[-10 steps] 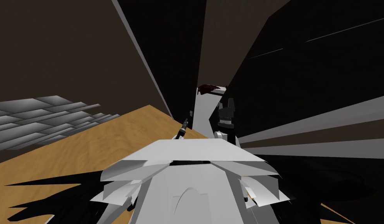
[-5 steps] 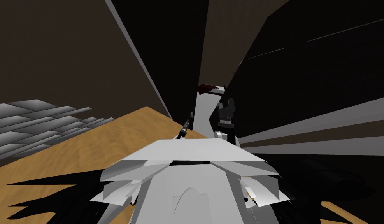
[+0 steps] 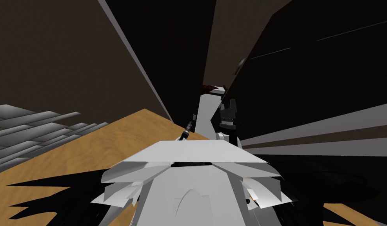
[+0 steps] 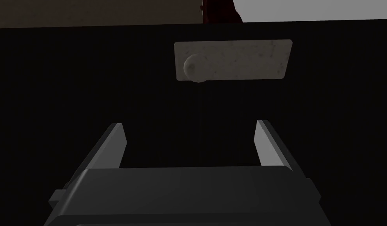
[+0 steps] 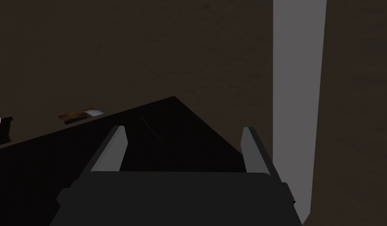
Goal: Push the door open
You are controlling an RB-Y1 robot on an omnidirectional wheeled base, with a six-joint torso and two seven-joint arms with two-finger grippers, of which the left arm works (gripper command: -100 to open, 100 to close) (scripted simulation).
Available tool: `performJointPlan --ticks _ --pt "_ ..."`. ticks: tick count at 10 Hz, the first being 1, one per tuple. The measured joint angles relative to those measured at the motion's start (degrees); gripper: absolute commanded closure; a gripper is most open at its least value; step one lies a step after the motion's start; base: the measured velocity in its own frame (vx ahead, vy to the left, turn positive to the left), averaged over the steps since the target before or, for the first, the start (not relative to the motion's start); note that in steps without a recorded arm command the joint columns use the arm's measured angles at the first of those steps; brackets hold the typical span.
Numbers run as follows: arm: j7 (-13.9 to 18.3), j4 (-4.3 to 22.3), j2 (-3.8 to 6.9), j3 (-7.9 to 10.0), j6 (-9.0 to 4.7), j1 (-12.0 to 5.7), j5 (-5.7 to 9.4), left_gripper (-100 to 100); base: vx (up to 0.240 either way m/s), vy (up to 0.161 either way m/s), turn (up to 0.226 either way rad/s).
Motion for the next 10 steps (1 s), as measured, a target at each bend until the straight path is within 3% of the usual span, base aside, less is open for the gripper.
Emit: performJointPlan --ticks 2,5,6,8,9,10 --pt "-0.12 1.36 -0.55 -0.47 -0.34 -0.56 0.14 -100 0.082 0.018 -0.029" --pt "-0.09 1.11 1.71 -0.10 -0.31 -0.34 0.11 -100 0.185 -0.098 -0.026" --pt "-0.08 1.00 2.01 0.05 -0.19 -0.31 0.11 -100 0.229 -0.090 -0.036" --pt "0.08 2.05 1.68 0.41 -0.69 -0.81 0.12 -100 0.187 -0.094 -0.029" --pt "0.17 3.20 0.81 0.64 -1.19 -1.30 0.13 -100 0.204 -0.061 -0.025" --pt "0.06 2.51 0.13 0.76 -1.05 -0.87 0.10 -100 0.079 -0.023 0.008"
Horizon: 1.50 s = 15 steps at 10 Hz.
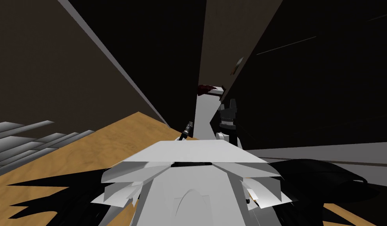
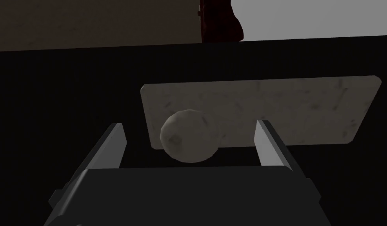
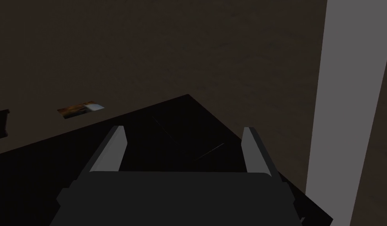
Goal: Push the door open
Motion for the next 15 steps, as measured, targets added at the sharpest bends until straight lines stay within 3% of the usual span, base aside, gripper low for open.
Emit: performJointPlan --ticks 1,7,9,12,14,15 --pt "-0.06 -0.17 -0.09 -0.06 0.00 0.12 -0.05 100 -0.018 0.002 -0.003" --pt "0.00 0.07 0.03 0.01 0.09 0.04 0.01 100 0.003 -0.006 0.002" --pt "-0.16 -0.43 0.68 0.35 0.65 0.79 0.00 100 0.130 -0.094 0.031" --pt "-0.19 1.77 0.79 1.84 -0.32 -0.74 0.27 100 0.154 -0.110 0.035" --pt "-0.47 0.32 1.82 3.20 0.39 -0.37 0.53 100 0.204 -0.131 0.098" --pt "-0.43 1.35 2.36 4.28 -0.38 -0.73 0.79 100 0.220 -0.129 0.095"
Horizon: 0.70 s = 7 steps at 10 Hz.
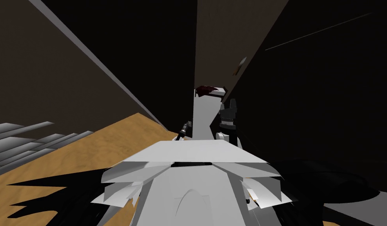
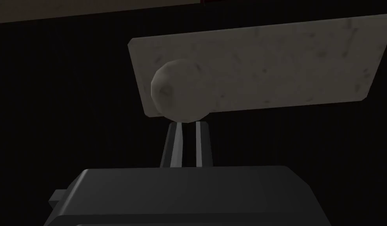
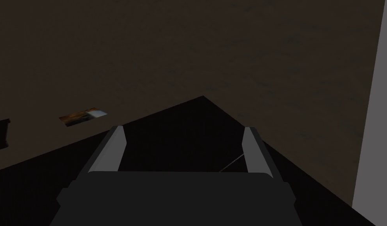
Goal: Push the door open
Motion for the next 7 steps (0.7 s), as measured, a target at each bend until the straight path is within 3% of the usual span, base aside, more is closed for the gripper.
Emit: performJointPlan --ticks 1,5,7 --pt "-0.03 1.47 0.04 1.08 -0.79 -0.74 0.25 -100 -0.018 -0.046 0.067" --pt "0.11 0.85 0.44 0.92 -0.35 -0.73 0.35 -100 -0.194 0.019 0.016" --pt "0.31 1.15 -0.02 0.83 -0.34 -1.04 0.42 -100 -0.224 0.029 0.037"
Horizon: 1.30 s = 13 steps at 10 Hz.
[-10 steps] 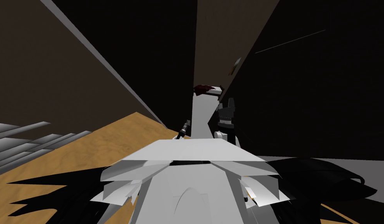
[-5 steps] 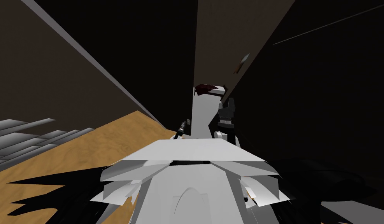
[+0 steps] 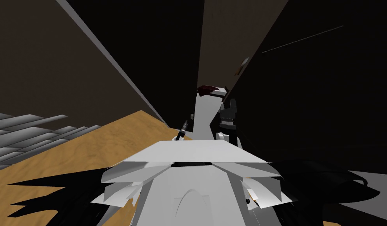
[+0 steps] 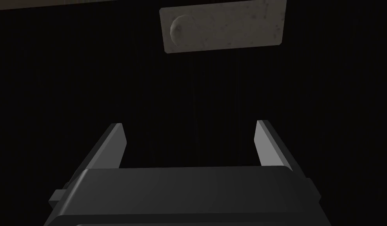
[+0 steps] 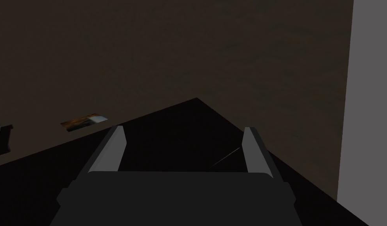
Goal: Push the door open
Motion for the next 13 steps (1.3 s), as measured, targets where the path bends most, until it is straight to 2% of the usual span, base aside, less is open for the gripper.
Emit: performJointPlan --ticks 2,3,5,6,8,13 --pt "0.05 -1.00 -0.93 -0.18 0.50 0.38 0.04 -100 -0.164 0.025 0.019" --pt "0.10 -0.95 -1.00 -0.20 0.48 0.38 0.05 -100 0.099 -0.057 -0.038" --pt "-0.07 -1.46 -0.21 0.00 0.74 0.60 0.07 -100 0.170 -0.044 -0.014" --pt "0.05 -0.44 -0.15 0.14 0.27 0.04 0.11 -100 0.168 -0.048 -0.028" --pt "-0.12 -1.01 0.22 0.35 0.39 0.26 0.13 -100 0.163 -0.083 -0.018" --pt "-0.19 -0.26 -0.15 1.01 -0.09 -0.26 0.25 -100 0.196 -0.079 -0.024"
